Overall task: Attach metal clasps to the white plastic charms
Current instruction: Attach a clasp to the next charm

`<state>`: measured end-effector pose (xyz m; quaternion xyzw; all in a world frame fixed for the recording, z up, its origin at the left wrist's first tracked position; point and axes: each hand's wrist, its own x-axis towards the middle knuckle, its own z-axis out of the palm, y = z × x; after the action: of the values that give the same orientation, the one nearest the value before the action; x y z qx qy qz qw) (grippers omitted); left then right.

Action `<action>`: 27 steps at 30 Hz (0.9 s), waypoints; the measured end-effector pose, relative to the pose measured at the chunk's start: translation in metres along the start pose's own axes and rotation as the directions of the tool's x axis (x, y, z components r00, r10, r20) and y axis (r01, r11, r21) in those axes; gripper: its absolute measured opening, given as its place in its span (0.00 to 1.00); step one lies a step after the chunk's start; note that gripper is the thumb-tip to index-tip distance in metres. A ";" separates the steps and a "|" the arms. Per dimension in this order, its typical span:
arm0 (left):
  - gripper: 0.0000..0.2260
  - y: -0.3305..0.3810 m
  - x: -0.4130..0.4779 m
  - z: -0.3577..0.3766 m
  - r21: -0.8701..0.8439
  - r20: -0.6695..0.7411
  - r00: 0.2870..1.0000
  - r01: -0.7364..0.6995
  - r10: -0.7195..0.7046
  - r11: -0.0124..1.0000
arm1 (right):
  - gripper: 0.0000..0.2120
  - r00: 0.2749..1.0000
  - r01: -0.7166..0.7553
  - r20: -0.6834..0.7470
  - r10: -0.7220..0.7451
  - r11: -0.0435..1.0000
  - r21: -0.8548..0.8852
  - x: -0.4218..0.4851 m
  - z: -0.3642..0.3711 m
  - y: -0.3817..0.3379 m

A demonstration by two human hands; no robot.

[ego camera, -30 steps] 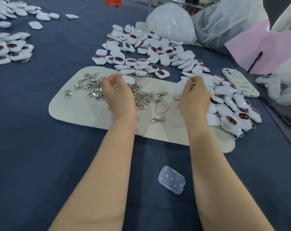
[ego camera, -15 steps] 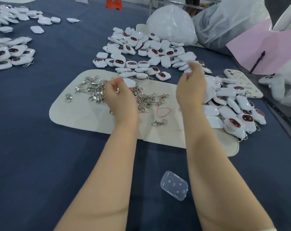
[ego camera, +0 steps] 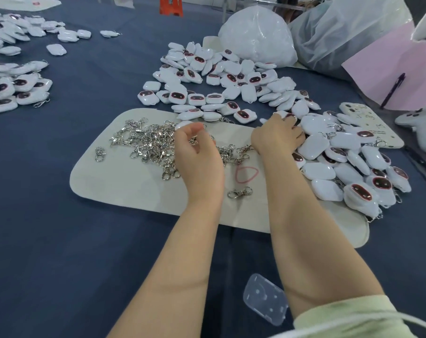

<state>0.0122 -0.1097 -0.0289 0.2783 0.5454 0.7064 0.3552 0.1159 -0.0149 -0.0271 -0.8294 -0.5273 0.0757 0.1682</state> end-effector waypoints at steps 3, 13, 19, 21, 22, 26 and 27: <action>0.07 0.000 0.000 0.000 -0.006 0.002 1.000 -0.003 0.003 1.000 | 0.17 1.000 0.013 -0.018 -0.013 1.000 0.011 0.002 -0.003 0.001; 0.05 0.002 -0.006 0.007 0.111 0.240 0.967 0.064 -0.089 0.992 | 0.10 0.978 0.111 0.006 -0.208 0.545 0.831 -0.036 -0.035 0.007; 0.03 0.005 -0.005 0.004 0.152 0.324 0.940 0.061 -0.108 0.986 | 0.09 0.913 -0.072 0.231 -0.336 0.426 0.902 -0.070 -0.040 0.012; 0.03 0.005 -0.003 0.002 0.120 0.296 0.948 0.083 -0.115 0.989 | 0.10 0.937 0.049 0.165 -0.308 0.582 0.812 -0.069 -0.040 0.013; 0.03 0.005 -0.001 0.001 0.081 0.264 0.956 0.113 -0.131 0.990 | 0.10 0.951 0.123 0.107 -0.289 0.677 0.726 -0.067 -0.040 0.015; 0.02 0.008 0.010 -0.005 -0.132 0.133 0.974 0.201 -0.184 0.971 | 0.12 0.945 0.272 0.046 -0.322 0.860 0.432 -0.064 -0.029 0.024; 0.03 0.008 0.012 -0.006 -0.170 0.113 0.977 0.200 -0.182 0.965 | 0.15 0.926 0.302 0.104 -0.362 0.880 0.367 -0.065 -0.026 0.023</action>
<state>-0.0016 -0.1049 -0.0222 0.2251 0.4857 0.7009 0.4714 0.1156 -0.0880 -0.0145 -0.6746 -0.6528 0.2070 0.2757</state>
